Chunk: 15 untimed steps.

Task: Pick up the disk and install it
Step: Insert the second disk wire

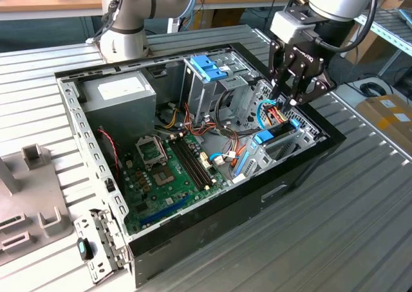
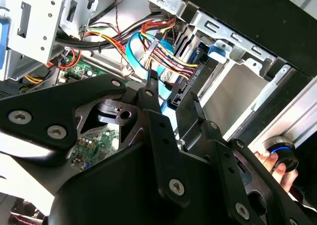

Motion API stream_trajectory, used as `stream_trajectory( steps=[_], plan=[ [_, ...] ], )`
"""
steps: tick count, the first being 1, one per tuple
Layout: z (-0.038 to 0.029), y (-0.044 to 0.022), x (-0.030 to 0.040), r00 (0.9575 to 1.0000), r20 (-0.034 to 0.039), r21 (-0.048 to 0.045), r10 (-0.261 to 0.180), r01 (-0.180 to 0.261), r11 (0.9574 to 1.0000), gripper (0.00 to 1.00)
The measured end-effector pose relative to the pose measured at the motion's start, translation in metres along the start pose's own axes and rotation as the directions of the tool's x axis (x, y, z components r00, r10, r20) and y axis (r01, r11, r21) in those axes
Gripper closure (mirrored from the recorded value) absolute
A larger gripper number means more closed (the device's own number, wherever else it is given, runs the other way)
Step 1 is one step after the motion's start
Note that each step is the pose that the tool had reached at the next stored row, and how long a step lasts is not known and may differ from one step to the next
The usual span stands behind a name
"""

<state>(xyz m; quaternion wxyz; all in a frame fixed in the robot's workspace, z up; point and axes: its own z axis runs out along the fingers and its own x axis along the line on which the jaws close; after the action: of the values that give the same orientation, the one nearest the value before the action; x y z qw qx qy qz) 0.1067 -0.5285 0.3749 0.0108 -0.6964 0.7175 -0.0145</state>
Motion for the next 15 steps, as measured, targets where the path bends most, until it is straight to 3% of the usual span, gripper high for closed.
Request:
stream_trajectory(
  steps=[15],
  plan=[
    [0.0014,0.0000,0.0000,1.0000,0.0000,-0.0002,0.000,0.000,1.0000,0.58]
  ],
)
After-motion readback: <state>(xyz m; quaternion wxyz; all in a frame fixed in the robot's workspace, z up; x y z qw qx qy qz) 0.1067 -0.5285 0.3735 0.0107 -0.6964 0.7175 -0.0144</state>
